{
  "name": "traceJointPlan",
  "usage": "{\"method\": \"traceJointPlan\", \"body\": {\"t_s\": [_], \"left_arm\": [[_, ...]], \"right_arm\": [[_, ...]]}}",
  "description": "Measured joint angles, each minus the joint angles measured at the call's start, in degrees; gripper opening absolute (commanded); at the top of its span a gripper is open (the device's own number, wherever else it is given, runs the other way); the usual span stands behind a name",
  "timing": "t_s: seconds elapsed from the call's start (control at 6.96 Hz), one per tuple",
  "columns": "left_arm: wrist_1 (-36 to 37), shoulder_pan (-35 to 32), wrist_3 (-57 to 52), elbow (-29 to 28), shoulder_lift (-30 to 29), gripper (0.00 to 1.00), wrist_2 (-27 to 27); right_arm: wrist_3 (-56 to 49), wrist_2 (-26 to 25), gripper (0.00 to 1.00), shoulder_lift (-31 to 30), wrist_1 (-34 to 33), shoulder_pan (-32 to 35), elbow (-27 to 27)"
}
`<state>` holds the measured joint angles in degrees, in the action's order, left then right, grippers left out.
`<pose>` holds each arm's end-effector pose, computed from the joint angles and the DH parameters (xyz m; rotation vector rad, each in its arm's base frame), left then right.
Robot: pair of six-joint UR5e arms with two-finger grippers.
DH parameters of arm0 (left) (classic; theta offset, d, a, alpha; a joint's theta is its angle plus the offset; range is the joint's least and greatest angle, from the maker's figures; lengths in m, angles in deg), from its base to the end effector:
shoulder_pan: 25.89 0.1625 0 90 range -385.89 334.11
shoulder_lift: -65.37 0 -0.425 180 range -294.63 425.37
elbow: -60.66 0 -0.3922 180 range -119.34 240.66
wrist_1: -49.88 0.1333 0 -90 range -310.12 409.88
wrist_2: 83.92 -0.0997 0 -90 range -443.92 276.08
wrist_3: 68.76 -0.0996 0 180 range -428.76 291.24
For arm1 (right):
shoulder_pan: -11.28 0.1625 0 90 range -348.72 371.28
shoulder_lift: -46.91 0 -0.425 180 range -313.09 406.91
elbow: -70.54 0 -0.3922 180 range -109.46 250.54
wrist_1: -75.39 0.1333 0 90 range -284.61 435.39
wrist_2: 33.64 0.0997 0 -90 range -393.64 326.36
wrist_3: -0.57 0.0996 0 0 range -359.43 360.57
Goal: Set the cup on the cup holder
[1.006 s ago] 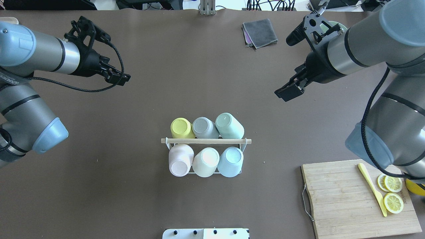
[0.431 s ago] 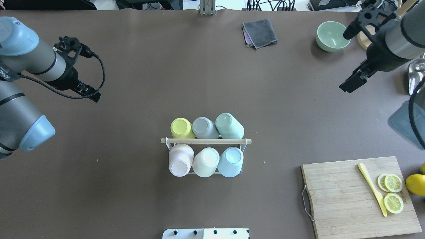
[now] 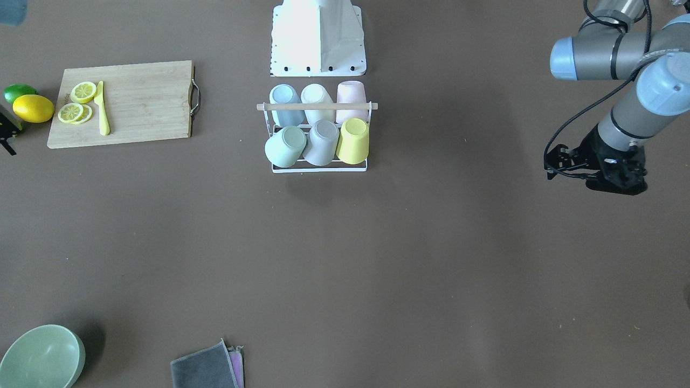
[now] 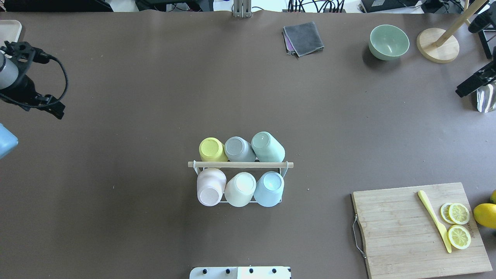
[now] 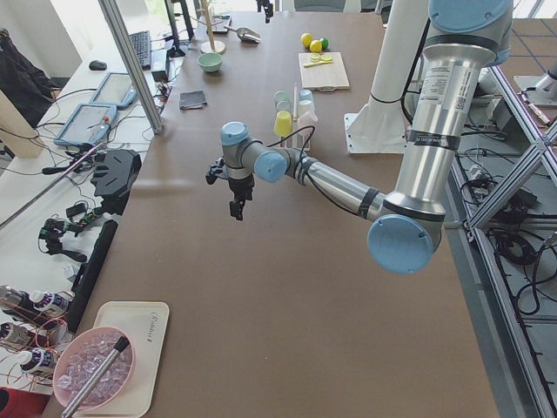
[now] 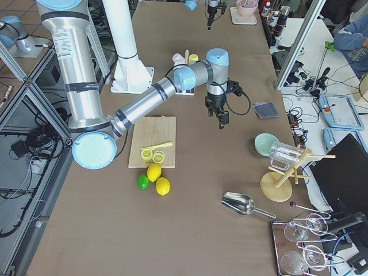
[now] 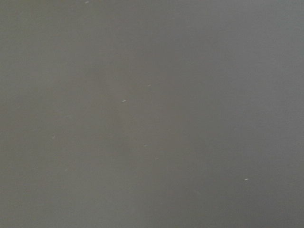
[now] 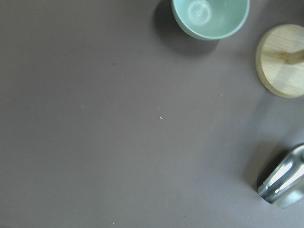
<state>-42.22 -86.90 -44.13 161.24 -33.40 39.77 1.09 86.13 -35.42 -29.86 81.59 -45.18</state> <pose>0.2021 -0.5259 0.4933 0.0624 0.6832 0.1831 -0.0915 -0.5045 0.4190 0.2157 -0.5654 -0.4066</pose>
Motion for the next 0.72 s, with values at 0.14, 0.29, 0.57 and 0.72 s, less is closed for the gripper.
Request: {"method": "traceJointPlan", "body": {"t_s": [0.14, 0.29, 0.57, 0.72], "left_arm": [[0.19, -3.12, -1.62, -0.7, 2.3, 0.98, 1.26], [0.49, -7.04, -5.1, -1.75, 4.43, 0.98, 4.46], [0.71, -15.67, -13.93, -3.58, 9.9, 0.98, 11.97], [0.88, -19.72, -19.82, -3.79, 13.09, 0.98, 14.22]], "right_arm": [[-0.09, 0.07, 1.0, -3.59, 0.11, 3.14, 1.13], [-0.35, 0.09, 1.0, -6.47, 0.38, 6.72, 3.35], [-1.82, 0.17, 1.0, -8.68, 0.63, 13.6, 9.8], [-4.63, 0.31, 1.0, -9.3, 0.7, 16.42, 12.79]]}}
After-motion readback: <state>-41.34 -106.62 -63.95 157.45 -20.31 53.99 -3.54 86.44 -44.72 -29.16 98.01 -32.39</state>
